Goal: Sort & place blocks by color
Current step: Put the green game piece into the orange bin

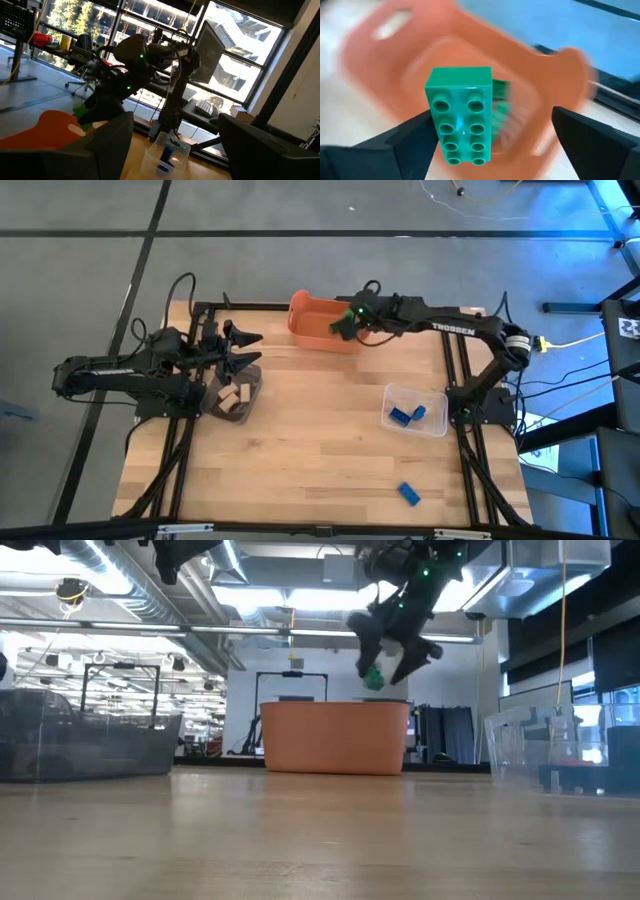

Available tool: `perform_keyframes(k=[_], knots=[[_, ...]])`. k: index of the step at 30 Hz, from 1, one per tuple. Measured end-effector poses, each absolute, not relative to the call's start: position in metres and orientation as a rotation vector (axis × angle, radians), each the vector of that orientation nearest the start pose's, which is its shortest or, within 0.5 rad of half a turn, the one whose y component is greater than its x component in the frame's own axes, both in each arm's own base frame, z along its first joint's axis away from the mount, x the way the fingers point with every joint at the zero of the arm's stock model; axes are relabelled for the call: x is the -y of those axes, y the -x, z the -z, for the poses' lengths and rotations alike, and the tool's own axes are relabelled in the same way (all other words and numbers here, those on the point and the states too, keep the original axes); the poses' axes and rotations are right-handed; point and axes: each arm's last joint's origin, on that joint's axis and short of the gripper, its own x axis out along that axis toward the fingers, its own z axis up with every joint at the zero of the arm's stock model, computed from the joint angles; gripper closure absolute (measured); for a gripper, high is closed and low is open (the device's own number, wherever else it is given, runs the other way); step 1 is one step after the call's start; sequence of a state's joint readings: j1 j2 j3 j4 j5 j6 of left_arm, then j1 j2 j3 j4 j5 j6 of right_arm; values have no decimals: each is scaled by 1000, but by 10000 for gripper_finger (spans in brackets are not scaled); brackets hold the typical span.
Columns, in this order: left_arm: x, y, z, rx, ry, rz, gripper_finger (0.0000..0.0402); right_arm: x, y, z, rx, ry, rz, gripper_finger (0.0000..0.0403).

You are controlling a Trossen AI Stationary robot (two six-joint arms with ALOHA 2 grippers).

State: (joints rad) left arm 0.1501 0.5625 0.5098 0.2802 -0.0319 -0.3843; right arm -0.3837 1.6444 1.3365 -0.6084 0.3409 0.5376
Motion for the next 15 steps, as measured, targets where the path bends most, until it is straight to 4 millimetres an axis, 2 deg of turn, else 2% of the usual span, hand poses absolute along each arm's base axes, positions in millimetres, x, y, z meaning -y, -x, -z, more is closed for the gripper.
perform_keyframes(k=[4,7,15], knots=[[-22,-137,-313,260,369,-139,119,143,-315,-266,-738,-531,1071,30],[-22,-137,-313,261,370,-142,119,139,-316,-257,-781,-566,1101,30],[-22,-137,-313,260,368,-145,119,125,-329,-236,-801,-517,1182,29]])
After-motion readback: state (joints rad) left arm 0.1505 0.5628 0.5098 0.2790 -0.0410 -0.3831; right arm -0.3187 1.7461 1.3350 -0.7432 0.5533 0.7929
